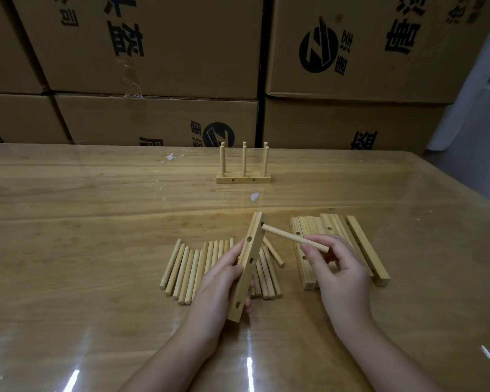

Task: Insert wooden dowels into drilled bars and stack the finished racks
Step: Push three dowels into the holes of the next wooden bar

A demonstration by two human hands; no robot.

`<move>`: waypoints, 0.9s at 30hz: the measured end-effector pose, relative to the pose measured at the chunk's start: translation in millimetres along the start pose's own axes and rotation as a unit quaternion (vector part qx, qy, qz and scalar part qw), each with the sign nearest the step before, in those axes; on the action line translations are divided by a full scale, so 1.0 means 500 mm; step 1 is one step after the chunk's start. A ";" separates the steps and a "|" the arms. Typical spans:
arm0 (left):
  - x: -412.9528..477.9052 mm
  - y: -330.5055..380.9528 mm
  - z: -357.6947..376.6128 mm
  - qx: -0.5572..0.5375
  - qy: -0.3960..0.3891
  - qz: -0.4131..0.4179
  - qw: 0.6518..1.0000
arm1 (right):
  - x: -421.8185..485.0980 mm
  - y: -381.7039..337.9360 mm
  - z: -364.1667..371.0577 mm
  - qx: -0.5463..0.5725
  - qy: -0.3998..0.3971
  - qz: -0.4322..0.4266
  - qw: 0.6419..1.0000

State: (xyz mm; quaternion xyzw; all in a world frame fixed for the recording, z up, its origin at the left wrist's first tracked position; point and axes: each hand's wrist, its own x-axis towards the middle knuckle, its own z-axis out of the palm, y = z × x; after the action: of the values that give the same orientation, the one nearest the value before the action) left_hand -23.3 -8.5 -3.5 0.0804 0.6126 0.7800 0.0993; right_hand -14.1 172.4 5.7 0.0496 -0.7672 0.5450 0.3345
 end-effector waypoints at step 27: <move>-0.012 0.008 0.012 0.048 0.017 0.039 0.998 | 0.006 -0.001 -0.001 -0.111 0.000 -0.064 0.992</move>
State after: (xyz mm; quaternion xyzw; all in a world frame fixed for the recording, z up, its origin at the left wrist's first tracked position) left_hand -16.3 -5.3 1.7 0.0952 0.6473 0.7544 0.0543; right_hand -16.2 173.4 7.7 0.0606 -0.8182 0.4338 0.3724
